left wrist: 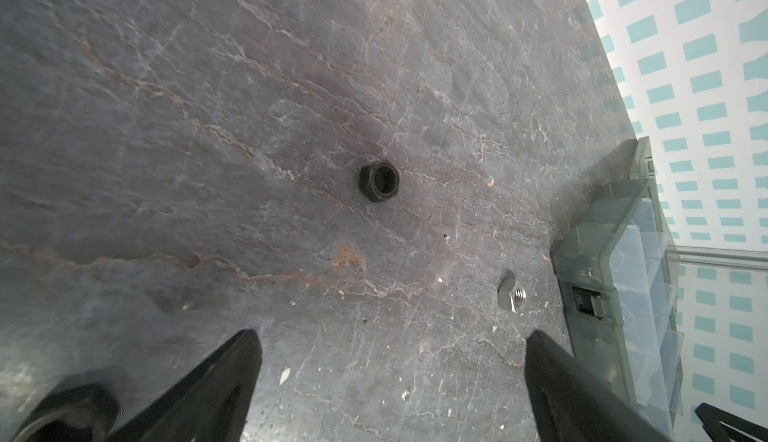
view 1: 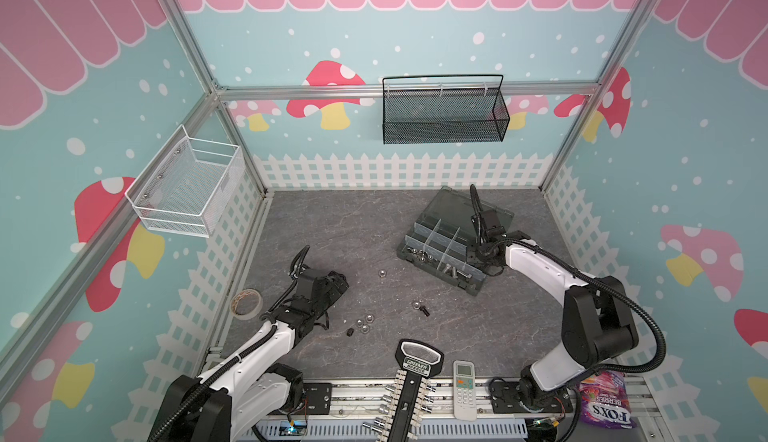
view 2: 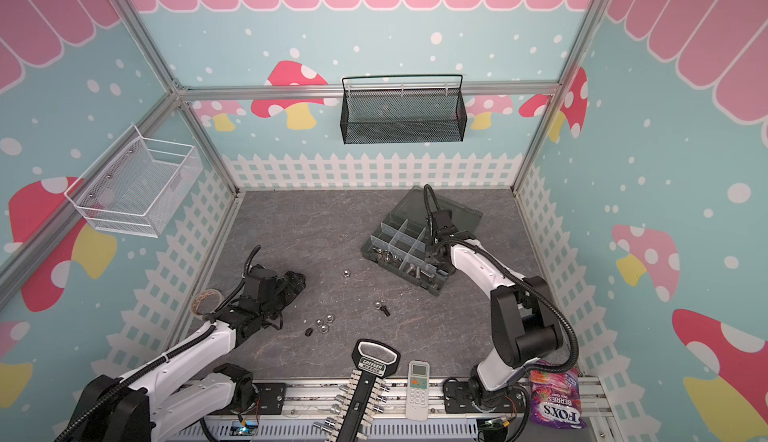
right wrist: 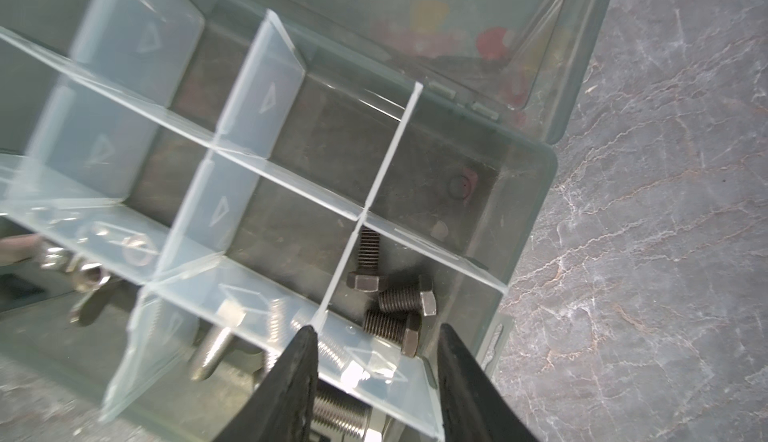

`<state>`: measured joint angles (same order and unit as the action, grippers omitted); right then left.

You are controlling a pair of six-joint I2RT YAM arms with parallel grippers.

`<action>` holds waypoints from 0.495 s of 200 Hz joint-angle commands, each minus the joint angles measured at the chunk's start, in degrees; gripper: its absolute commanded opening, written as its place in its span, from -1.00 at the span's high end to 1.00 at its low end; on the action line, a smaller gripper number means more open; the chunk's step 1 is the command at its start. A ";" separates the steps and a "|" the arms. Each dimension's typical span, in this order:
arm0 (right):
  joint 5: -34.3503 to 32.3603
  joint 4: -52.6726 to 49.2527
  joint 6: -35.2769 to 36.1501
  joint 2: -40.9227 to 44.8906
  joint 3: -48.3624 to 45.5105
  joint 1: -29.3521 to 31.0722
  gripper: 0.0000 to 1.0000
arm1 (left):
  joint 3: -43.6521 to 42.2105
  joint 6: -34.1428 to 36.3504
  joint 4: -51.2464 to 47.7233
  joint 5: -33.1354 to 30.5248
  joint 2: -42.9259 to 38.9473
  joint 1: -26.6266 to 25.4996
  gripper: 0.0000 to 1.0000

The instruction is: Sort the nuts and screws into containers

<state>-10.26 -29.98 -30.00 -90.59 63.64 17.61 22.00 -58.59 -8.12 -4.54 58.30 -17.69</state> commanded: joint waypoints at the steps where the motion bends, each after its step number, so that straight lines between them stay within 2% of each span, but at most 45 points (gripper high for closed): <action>1: 1.63 0.01 0.51 3.63 -1.60 0.78 0.01 | 0.59 -1.38 -0.93 -1.61 0.49 0.29 -0.99; 56: 1.87 -1.05 -0.96 10.51 -3.83 5.74 -0.03 | 0.68 -1.30 -0.94 -1.25 0.47 0.30 -1.00; 99: 2.00 -2.00 -3.62 12.96 -5.95 13.62 -0.07 | 0.24 -1.53 -0.58 -0.93 0.44 0.30 -0.99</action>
<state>-8.56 -30.22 -31.51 -78.48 59.29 27.57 22.00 -58.74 -8.29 -4.51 58.76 -17.69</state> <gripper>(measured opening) 0.532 0.991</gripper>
